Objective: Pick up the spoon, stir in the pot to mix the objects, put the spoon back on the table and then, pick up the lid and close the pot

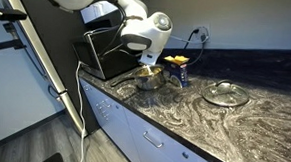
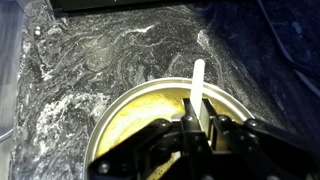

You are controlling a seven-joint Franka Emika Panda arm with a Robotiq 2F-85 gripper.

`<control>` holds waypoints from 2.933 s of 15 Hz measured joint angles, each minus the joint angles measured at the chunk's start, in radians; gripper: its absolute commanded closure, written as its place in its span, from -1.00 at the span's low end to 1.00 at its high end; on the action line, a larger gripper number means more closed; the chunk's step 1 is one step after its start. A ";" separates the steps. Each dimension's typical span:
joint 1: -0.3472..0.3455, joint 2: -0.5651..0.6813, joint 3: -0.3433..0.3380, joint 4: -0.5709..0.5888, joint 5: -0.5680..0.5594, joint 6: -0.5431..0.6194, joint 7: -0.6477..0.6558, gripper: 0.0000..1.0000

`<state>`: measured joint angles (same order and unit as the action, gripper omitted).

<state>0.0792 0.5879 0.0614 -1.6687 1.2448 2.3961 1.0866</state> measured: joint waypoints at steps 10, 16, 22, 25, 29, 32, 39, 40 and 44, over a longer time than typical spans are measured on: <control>-0.001 0.027 0.010 0.008 0.000 -0.015 0.035 0.94; -0.002 0.020 -0.023 0.006 -0.028 -0.015 0.126 0.94; -0.008 0.020 -0.035 0.006 -0.045 -0.015 0.132 0.94; -0.009 0.020 -0.023 0.006 -0.036 -0.015 0.069 0.94; -0.009 0.021 -0.007 0.008 -0.020 -0.015 -0.019 0.94; -0.011 0.022 0.005 0.011 0.002 -0.036 -0.046 0.94; -0.018 0.022 0.010 0.016 0.018 -0.165 -0.025 0.94; -0.018 0.022 0.006 0.016 0.013 -0.166 -0.017 0.94; -0.016 0.020 -0.016 0.013 -0.036 -0.166 0.028 0.94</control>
<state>0.0629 0.6083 0.0450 -1.6557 1.2092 2.2299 1.1151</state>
